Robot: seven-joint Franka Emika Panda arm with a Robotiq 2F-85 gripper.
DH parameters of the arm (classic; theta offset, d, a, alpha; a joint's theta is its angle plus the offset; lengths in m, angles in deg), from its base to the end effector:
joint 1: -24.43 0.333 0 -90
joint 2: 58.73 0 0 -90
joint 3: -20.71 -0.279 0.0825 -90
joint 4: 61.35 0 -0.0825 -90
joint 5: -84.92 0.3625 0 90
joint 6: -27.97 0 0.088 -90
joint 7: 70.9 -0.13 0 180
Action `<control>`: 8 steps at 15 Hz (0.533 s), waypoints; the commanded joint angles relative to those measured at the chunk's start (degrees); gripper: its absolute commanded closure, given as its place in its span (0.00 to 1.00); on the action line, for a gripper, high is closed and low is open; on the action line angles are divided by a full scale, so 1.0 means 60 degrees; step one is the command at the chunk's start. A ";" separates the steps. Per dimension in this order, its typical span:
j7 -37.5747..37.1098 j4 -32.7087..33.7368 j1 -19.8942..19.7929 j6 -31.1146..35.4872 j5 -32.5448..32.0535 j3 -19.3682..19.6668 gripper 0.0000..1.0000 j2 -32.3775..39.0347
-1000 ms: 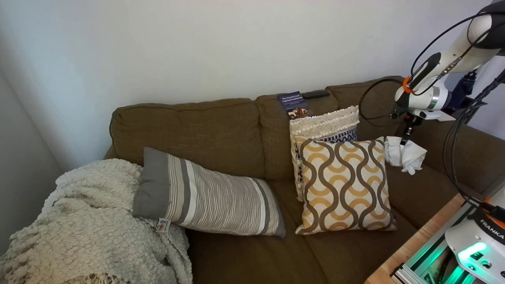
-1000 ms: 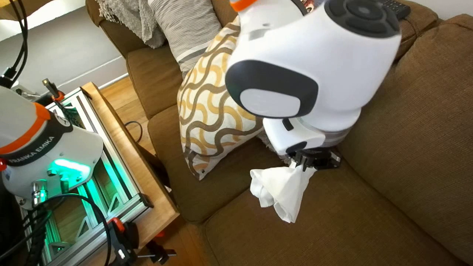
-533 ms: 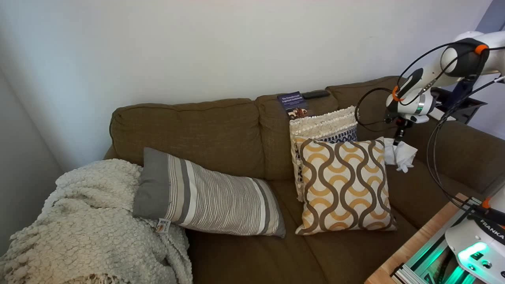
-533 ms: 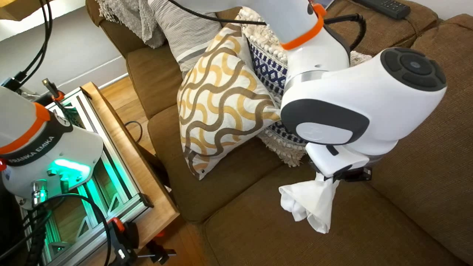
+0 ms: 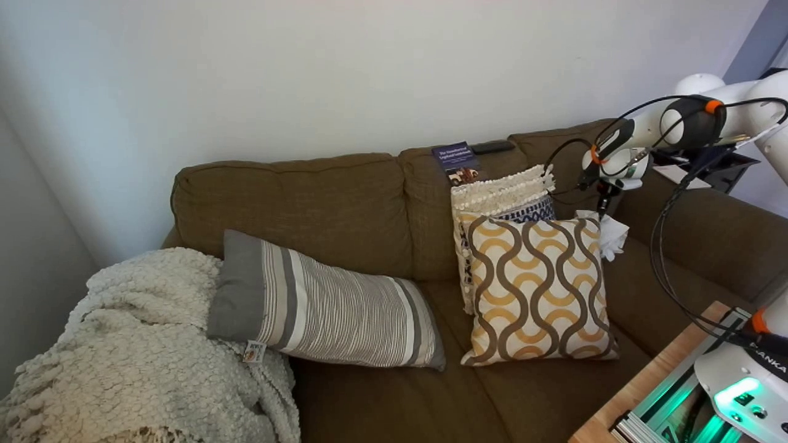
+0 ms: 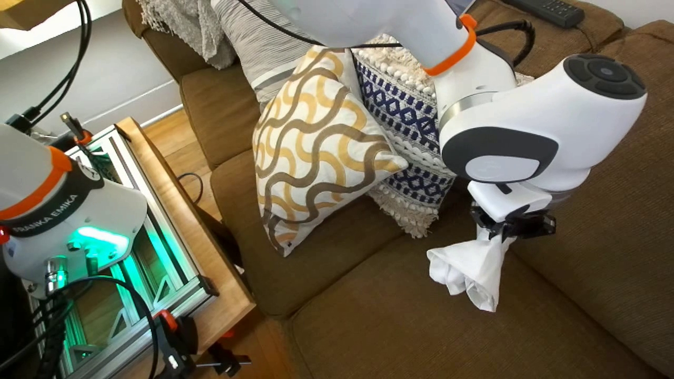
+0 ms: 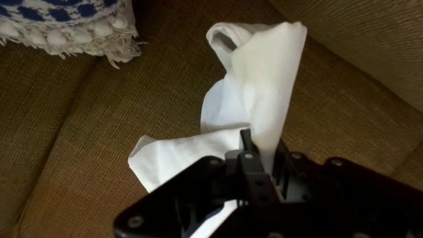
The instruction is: Put the white towel on the chair seat
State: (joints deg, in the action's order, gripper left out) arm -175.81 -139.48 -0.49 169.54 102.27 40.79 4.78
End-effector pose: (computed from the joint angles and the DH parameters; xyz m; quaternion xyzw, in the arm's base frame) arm 0.5070 -0.4499 0.0510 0.2399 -0.9685 0.0591 0.0313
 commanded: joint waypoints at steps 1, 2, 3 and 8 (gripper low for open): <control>-0.0889 0.1236 -0.0013 -0.1050 -0.0089 0.0032 0.55 0.0709; -0.0993 0.1210 0.0017 -0.1205 -0.0081 0.0020 0.49 0.0604; -0.1125 0.1232 0.0016 -0.1263 -0.0009 -0.0036 0.40 0.0536; -0.1450 -0.1301 0.1406 0.1325 0.0085 0.0451 0.02 -0.0983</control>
State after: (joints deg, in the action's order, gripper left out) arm -180.58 -136.17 1.52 166.20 102.62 40.71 4.88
